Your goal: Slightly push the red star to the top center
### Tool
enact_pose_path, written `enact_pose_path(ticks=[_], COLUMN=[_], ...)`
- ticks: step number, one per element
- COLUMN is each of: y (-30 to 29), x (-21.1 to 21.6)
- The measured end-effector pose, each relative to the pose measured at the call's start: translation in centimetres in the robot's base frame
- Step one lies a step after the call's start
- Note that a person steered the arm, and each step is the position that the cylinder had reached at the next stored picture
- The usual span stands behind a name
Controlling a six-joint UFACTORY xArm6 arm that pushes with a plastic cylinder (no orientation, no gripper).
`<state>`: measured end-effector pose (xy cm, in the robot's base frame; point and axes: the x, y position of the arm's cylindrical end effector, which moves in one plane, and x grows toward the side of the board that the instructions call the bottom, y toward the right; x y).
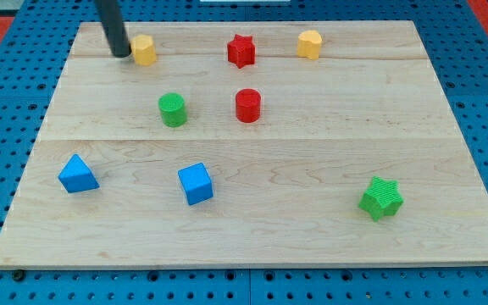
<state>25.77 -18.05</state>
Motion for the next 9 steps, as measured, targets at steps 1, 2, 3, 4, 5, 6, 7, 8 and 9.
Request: enact_pose_path(ticks=[1,2,3,4,5,6,7,8,9], y=[2.8,2.9,4.6,7.3,14.2,14.5,15.0,16.1,16.2], x=[0.2,0.9,3.6,4.6,6.9,4.6,4.2,1.5,3.3])
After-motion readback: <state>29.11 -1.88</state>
